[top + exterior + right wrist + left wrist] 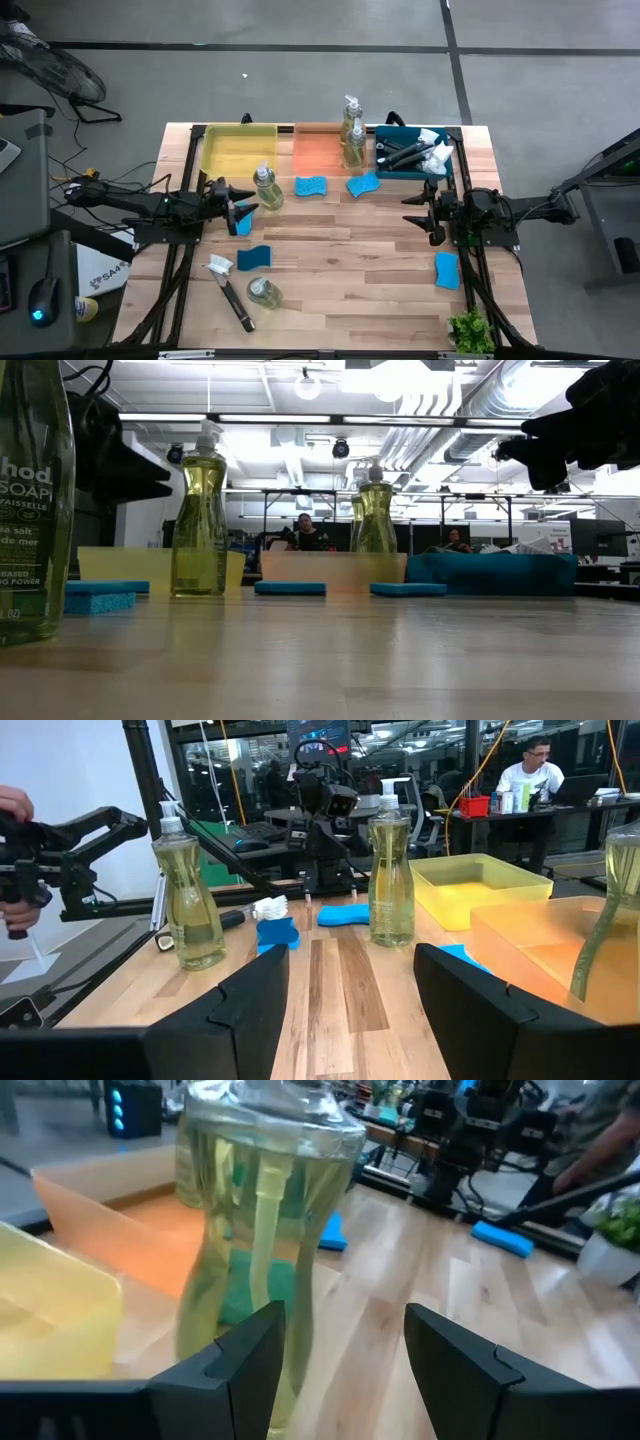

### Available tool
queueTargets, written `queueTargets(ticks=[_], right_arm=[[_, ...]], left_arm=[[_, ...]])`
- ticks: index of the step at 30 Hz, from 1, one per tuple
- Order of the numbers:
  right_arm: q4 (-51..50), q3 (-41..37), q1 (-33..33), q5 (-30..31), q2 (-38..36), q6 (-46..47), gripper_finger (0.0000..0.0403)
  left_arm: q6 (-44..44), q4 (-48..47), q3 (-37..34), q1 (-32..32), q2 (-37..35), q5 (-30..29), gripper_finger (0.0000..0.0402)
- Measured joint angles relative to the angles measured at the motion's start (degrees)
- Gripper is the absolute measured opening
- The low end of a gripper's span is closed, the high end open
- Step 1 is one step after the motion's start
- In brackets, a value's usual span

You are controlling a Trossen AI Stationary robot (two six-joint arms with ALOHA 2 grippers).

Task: Pick & Place Kitchen Sink Supplies
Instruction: Put the transparent soap dispenser into the orange bin

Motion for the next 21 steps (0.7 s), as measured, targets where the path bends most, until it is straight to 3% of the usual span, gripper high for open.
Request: queueTargets(ticks=[7, 11, 17, 21], right_arm=[[0.0, 0.0, 0.0, 0.0, 0.0, 0.02, 0.021], [-0.01, -0.02, 0.0, 0.0, 0.0, 0.02, 0.021], [-0.02, -0.02, 0.0, 0.0, 0.0, 0.02, 0.021], [-0.02, -0.02, 0.0, 0.0, 0.0, 0.02, 0.021]], left_arm=[[5.27, -1.14, 2.52, 0.0, -0.02, -10.1, 0.0202], [6.51, -1.45, 3.22, 0.0, 0.02, -11.16, 0.021], [7.21, -0.27, 3.28, 0.0, 0.0, -11.18, 0.0276], [14.27, 3.75, 3.37, 0.0, 0.0, -10.81, 0.0322]])
